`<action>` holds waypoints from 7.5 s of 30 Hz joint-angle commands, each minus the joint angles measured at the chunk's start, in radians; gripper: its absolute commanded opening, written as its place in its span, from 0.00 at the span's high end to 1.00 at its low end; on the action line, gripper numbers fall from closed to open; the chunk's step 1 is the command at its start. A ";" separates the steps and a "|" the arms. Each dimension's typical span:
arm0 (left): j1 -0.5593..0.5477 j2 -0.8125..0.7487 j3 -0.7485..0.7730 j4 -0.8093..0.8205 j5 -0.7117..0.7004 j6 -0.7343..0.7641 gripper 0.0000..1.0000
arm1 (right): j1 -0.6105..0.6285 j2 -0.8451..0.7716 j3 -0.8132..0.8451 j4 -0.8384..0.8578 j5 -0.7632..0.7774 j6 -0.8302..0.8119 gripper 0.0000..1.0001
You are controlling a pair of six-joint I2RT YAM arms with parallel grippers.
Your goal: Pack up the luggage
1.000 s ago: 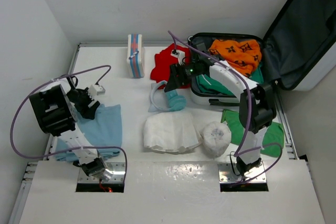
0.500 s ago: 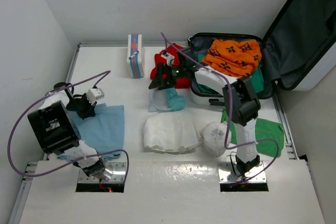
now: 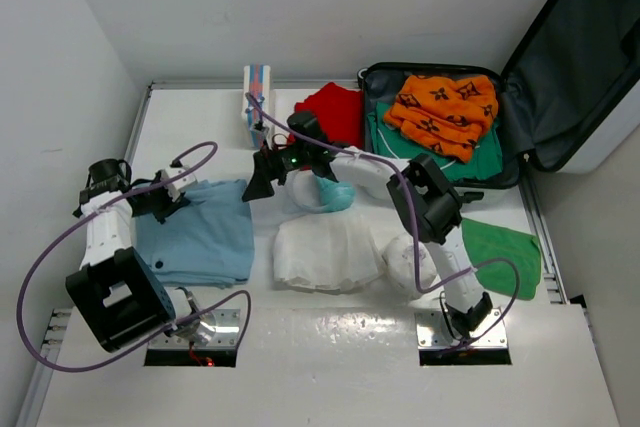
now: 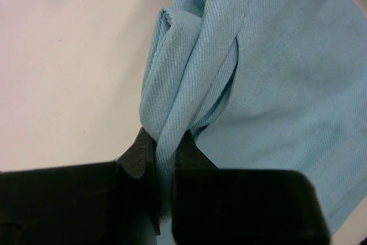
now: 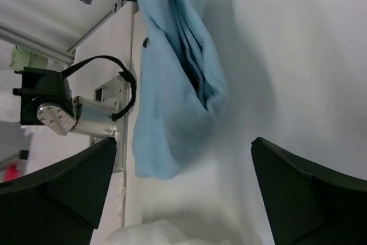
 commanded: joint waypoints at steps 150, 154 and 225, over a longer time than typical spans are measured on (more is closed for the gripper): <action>-0.324 -0.007 0.136 0.700 -0.285 -1.125 0.01 | -0.558 -0.367 -0.081 -0.706 0.576 -0.943 0.16; -0.324 -0.007 0.127 0.681 -0.285 -1.105 0.01 | -0.528 -0.308 -0.130 -0.687 0.601 -0.977 0.15; -0.829 0.935 1.222 0.247 -1.294 -1.691 0.01 | -0.676 -0.522 -0.019 -0.856 0.248 -0.595 0.12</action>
